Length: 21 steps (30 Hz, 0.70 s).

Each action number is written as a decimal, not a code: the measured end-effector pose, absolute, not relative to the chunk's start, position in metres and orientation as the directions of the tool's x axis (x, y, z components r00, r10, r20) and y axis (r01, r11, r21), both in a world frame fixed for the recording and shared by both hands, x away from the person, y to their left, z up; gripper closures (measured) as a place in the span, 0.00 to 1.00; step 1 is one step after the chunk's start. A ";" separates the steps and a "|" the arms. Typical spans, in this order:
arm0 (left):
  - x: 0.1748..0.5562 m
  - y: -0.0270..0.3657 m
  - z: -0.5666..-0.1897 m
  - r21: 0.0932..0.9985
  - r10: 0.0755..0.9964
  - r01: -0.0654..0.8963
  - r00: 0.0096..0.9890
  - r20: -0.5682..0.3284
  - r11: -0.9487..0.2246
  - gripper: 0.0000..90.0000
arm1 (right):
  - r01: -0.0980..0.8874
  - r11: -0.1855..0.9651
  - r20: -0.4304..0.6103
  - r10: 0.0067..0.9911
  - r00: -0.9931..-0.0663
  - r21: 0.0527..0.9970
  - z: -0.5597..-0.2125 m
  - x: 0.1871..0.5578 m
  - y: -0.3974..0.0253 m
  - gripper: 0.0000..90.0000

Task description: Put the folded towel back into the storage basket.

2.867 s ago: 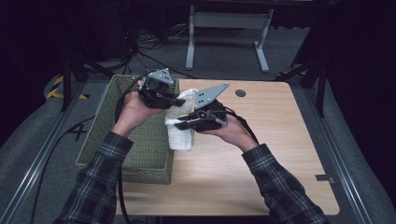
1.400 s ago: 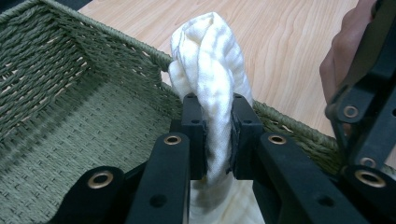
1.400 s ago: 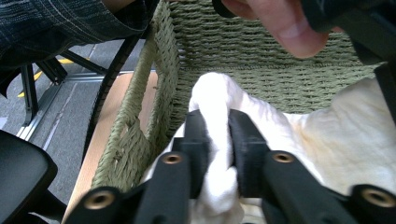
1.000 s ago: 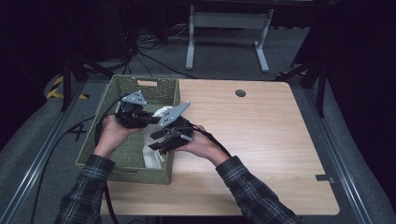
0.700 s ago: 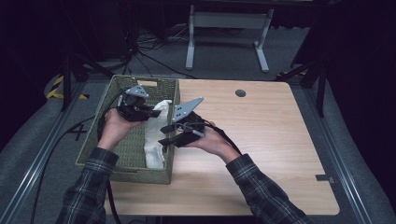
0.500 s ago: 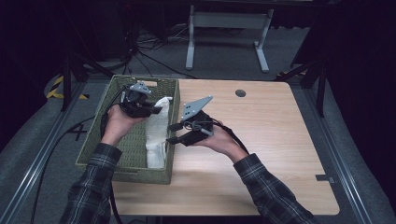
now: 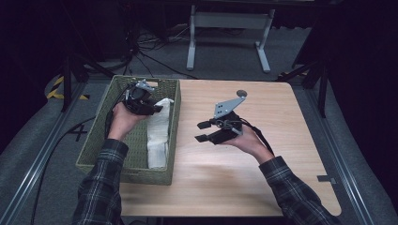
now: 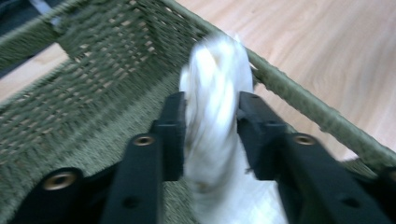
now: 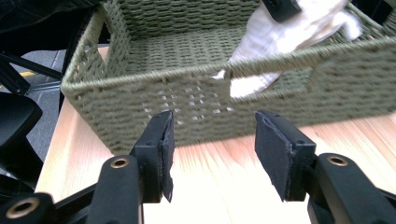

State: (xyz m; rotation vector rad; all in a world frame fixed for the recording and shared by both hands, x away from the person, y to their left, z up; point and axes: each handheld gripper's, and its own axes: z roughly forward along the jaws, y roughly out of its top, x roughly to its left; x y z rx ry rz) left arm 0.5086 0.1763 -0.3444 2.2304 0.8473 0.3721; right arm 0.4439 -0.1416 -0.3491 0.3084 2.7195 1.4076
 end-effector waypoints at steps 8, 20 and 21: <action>0.503 0.175 -0.335 0.738 0.706 0.468 0.708 0.017 -0.486 0.50 | 0.177 0.561 0.051 0.232 -0.971 0.809 -0.358 0.446 -0.167 0.51; 0.483 0.154 -0.325 0.765 0.690 0.455 0.724 -0.020 -0.456 0.37 | 0.211 0.557 0.067 0.268 -0.961 0.803 -0.369 0.444 -0.195 0.47; 0.481 0.151 -0.324 0.764 0.685 0.454 0.728 -0.022 -0.459 0.36 | 0.214 0.559 0.066 0.273 -0.960 0.801 -0.369 0.442 -0.200 0.47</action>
